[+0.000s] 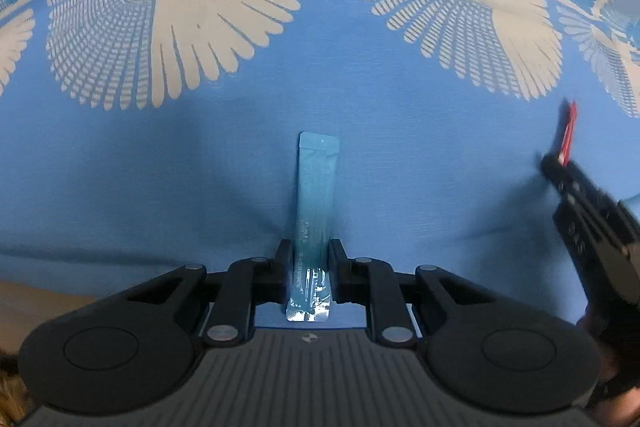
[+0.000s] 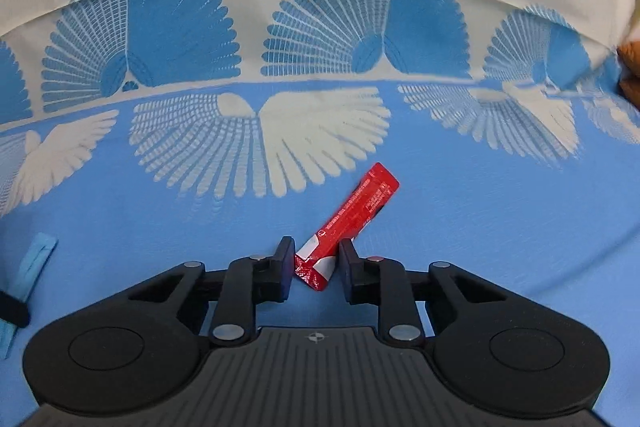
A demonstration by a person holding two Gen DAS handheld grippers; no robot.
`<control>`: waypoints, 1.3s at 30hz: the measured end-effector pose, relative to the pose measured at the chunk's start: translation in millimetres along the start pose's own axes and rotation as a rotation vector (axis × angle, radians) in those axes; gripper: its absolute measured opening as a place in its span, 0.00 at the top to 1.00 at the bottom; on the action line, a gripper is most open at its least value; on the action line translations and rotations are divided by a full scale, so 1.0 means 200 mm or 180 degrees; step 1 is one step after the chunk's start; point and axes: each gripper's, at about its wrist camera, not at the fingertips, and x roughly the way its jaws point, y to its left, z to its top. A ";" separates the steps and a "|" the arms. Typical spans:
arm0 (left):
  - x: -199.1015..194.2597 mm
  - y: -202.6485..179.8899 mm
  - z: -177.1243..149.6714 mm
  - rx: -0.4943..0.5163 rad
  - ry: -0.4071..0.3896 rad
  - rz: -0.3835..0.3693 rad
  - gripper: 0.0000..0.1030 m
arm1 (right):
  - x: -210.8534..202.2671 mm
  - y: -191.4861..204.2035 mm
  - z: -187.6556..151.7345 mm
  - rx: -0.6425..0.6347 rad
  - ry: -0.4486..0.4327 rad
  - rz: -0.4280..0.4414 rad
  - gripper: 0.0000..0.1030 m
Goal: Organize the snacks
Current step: 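Grasp the light-blue stick pack with the left tool while the right tool grasps the red snack stick, then carry the light-blue stick pack and red snack stick with both tools over the box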
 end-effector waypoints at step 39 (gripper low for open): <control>-1.55 0.64 -1.91 -0.0164 -0.1173 0.0189 0.81 | -2.41 0.58 -0.58 -0.0383 -0.0372 0.1436 0.77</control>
